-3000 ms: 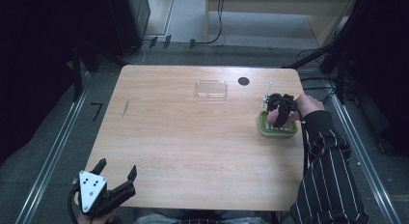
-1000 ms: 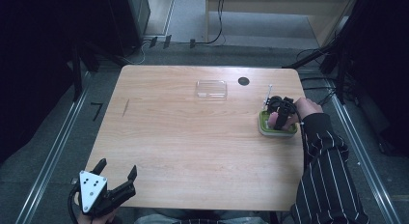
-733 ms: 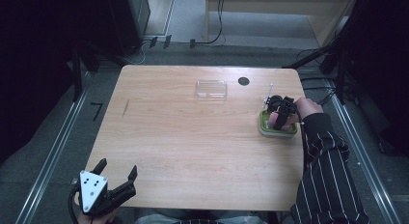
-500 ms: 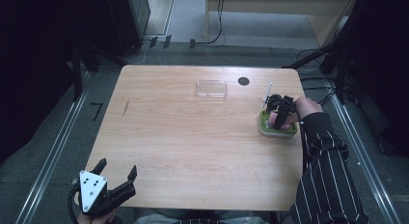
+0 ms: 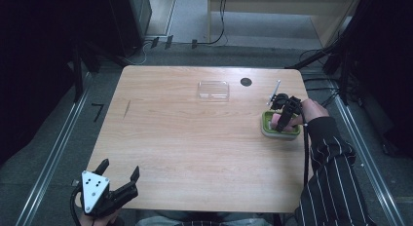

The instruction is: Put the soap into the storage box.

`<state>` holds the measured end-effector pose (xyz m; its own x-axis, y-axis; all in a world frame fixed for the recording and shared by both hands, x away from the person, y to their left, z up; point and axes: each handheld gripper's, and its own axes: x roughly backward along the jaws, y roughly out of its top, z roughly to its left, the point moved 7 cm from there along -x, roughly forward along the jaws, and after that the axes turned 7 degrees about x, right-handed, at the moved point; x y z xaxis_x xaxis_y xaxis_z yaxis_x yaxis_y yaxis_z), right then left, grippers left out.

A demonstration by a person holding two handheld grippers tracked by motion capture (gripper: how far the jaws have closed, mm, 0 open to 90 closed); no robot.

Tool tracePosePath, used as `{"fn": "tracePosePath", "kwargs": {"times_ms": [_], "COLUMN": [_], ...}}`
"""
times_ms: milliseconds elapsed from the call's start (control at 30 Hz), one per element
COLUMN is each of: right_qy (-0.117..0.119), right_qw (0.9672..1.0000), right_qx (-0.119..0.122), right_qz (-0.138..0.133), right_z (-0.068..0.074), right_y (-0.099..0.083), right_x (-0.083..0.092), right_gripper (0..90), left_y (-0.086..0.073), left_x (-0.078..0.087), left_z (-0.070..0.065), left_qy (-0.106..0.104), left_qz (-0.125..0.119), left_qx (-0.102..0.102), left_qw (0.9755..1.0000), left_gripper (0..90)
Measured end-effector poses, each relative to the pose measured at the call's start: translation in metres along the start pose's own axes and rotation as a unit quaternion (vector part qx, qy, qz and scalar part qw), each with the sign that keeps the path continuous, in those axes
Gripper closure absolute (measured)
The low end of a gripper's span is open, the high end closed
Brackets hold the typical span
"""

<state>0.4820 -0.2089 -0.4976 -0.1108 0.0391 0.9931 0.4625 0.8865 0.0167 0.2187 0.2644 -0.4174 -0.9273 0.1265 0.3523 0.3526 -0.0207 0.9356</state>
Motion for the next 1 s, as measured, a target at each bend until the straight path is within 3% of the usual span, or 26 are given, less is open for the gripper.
{"fn": "tracePosePath", "kwargs": {"times_ms": [267, 433, 600, 767, 1000], "right_qy": [0.012, 0.015, 0.009, 0.019, 0.022], "right_qw": [0.9994, 0.9992, 0.9979, 0.9951, 0.9941], "right_qx": [-0.033, -0.034, -0.058, -0.086, -0.084], "right_qz": [0.003, 0.017, 0.029, 0.045, 0.064], "right_z": [0.011, 0.022, 0.03, 0.045, 0.06], "right_y": [-0.001, -0.002, -0.003, -0.004, -0.007], "right_x": [0.005, 0.007, 0.01, 0.011, 0.009], "right_gripper": [5.9, 4.0, 3.9, 3.2, 3.2], "left_y": [0.001, 0.001, 0.002, 0.002, 0.003], "left_x": [-0.001, -0.003, -0.004, -0.005, -0.007], "left_z": [-0.001, -0.003, -0.004, -0.005, -0.007], "left_qy": [-0.004, -0.007, -0.01, -0.013, -0.017], "left_qz": [0.0, -0.001, 0.0, -0.001, -0.002], "left_qx": [0.0, -0.003, -0.004, -0.005, -0.008], "left_qw": [1.0, 1.0, 0.9999, 0.9999, 0.9998], "left_gripper": [13.3, 13.4, 13.4, 13.4, 13.3]}}
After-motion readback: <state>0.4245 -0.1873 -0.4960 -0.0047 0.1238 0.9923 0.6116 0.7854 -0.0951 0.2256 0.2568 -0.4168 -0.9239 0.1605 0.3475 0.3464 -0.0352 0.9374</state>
